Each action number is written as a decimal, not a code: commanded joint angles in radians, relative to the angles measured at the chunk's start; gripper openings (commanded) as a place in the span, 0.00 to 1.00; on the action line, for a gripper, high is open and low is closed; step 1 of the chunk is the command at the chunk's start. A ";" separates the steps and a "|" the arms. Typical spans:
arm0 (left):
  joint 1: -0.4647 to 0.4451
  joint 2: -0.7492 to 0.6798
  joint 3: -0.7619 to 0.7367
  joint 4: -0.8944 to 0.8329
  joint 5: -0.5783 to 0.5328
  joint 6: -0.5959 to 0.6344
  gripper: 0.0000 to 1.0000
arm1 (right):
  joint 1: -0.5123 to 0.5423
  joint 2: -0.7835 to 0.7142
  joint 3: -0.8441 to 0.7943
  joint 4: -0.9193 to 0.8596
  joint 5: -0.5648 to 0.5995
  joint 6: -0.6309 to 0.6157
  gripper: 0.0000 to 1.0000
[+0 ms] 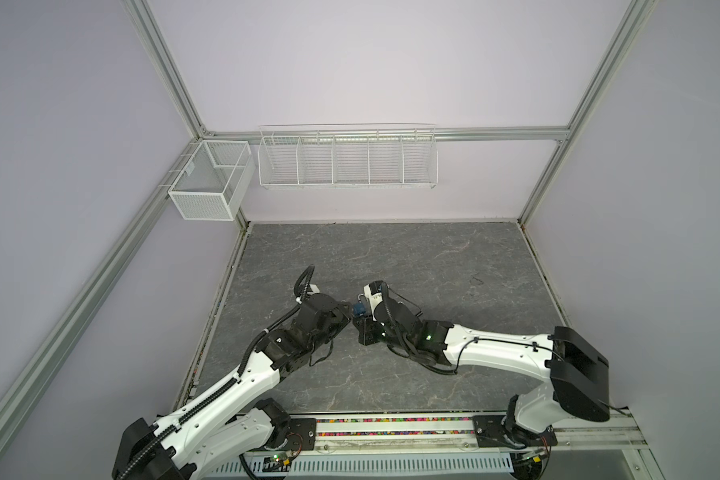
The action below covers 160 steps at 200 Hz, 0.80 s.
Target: Unlock with the key
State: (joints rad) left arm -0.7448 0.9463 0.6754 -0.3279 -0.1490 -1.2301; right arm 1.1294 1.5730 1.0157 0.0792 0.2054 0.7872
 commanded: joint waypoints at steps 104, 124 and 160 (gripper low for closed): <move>-0.002 0.005 -0.030 0.025 -0.026 -0.034 0.00 | 0.005 -0.004 0.073 -0.036 0.043 0.094 0.07; -0.002 -0.001 -0.033 0.038 -0.019 -0.048 0.00 | 0.005 0.030 0.103 -0.071 0.043 0.106 0.07; -0.003 -0.013 -0.050 0.099 0.015 -0.073 0.00 | 0.004 0.074 0.128 -0.058 0.005 0.102 0.06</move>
State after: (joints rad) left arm -0.7403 0.9428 0.6399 -0.2653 -0.1707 -1.2720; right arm 1.1332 1.6207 1.1072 -0.0093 0.2348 0.8696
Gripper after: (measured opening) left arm 0.219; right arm 0.073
